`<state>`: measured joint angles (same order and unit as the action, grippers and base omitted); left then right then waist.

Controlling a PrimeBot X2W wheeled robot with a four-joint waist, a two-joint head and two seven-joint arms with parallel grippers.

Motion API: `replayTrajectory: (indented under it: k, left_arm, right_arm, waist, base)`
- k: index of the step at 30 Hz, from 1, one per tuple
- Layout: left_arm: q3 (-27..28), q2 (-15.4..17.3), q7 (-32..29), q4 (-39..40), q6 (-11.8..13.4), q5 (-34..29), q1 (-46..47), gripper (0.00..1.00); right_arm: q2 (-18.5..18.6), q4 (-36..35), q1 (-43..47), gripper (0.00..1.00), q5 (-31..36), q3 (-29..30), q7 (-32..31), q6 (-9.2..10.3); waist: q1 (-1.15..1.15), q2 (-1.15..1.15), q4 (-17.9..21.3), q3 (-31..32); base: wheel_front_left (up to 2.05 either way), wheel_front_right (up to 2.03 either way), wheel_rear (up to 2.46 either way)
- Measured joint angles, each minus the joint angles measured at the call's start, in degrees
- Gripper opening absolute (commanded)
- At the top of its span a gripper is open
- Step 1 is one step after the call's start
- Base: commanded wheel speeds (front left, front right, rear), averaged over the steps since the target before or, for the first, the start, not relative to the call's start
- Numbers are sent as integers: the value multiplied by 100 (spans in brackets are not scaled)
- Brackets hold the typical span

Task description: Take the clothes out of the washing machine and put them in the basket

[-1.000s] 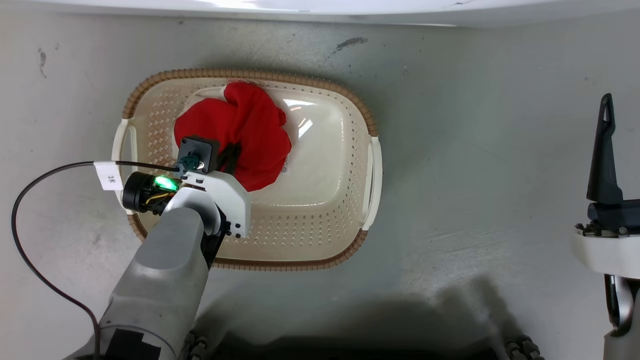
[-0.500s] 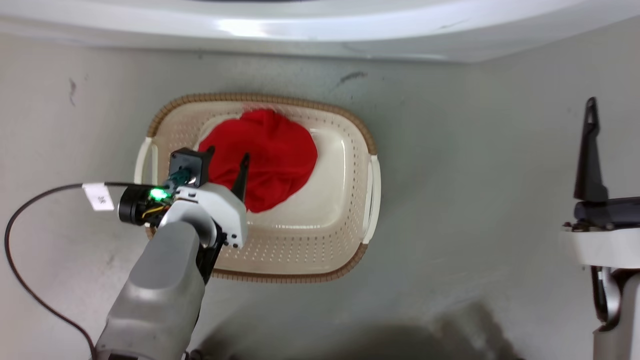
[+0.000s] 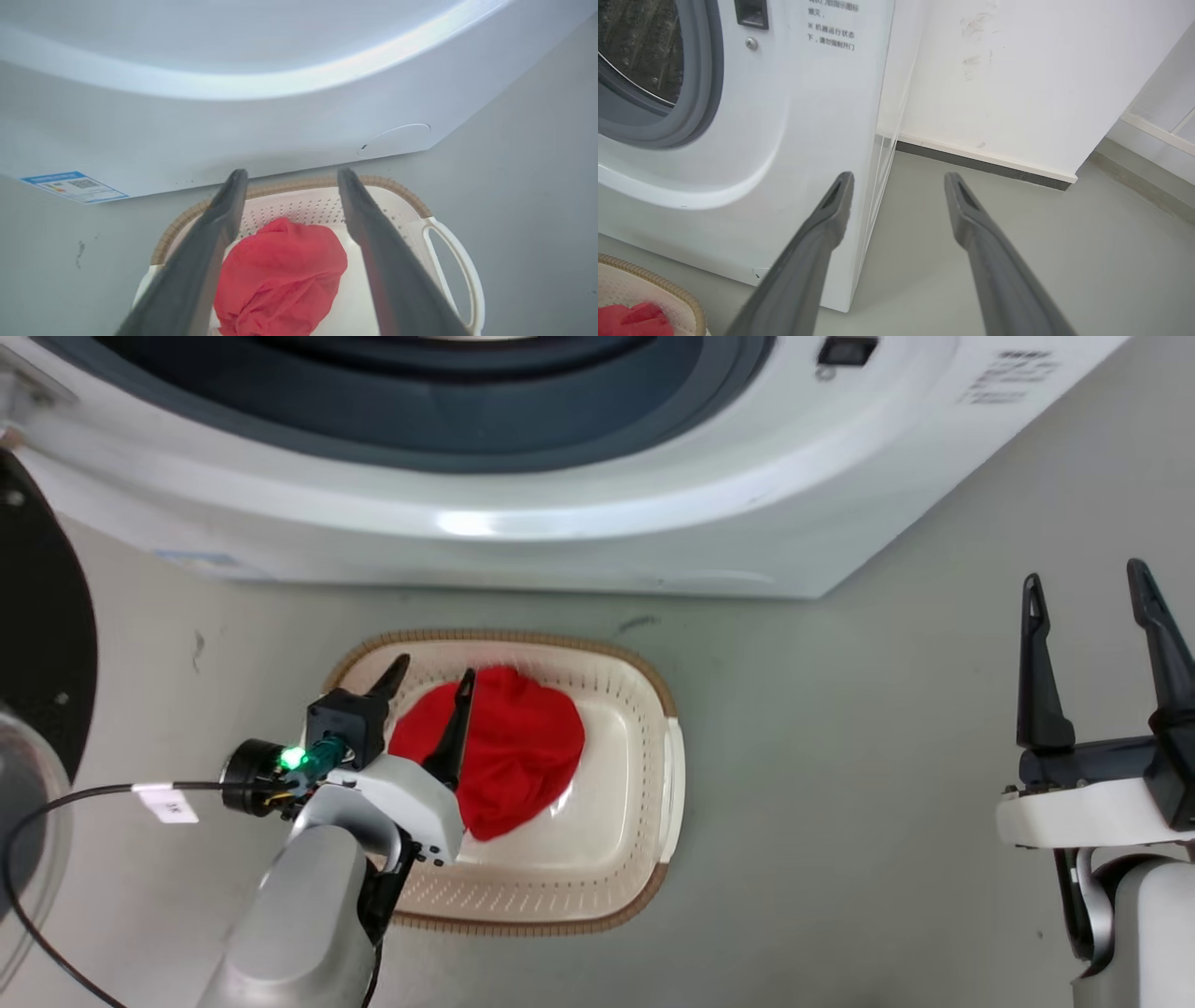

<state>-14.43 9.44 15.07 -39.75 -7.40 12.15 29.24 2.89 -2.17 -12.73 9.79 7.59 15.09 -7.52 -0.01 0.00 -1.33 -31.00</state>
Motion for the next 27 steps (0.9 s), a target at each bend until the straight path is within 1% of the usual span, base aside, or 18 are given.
replayTrajectory:
  k: [3, 7, 9, 11, 14, 18, 22, 27]
  left_arm:
    - [77, 84, 1, 419, 0, -64, -193, 100]
    - [248, 178, 0, 770, 0, -141, -391, 100]
    - [356, 250, 1, 888, 0, -121, -420, 100]
    - [342, 325, 1, 998, 0, -76, -419, 100]
    - [253, 492, 0, 1035, -2, 64, -297, 100]
    - [143, 786, -3, 970, -1, 243, 196, 100]
    - [-21, 1158, -438, 936, -2, 561, 892, 100]
    - [-181, 1723, -1396, 1010, -2, 883, 2019, 100]
  right_arm:
    - [0, 70, 57, 100, -34, -34, -1, 0]
    - [-1, 138, 137, 100, -138, -74, -1, 0]
    - [-2, 142, 138, 100, -210, -89, 0, 0]
    - [0, 151, 142, 100, -261, -89, 0, 0]
    - [0, 151, 155, 100, -328, -145, 0, 0]
    - [-1, 142, 150, 100, -435, -249, 0, -1]
    - [0, 120, 96, 100, -625, -326, 0, 0]
    - [1, 98, 30, 100, -881, -364, 0, 0]
  waist:
    - [0, 0, 26, 279]
    - [0, 0, 103, 564]
    - [-1, 0, 202, 630]
    - [0, 0, 315, 664]
    - [-1, 0, 494, 666]
    - [-1, 0, 749, 578]
    - [0, 0, 1029, 396]
    - [0, 0, 1397, 47]
  base:
    - [0, 0, 0]
    - [0, 0, 0]
    - [0, 0, 0]
    - [0, 0, 0]
    - [0, 0, 0]
    - [0, 0, 0]
    - [0, 0, 0]
    - [0, 0, 0]
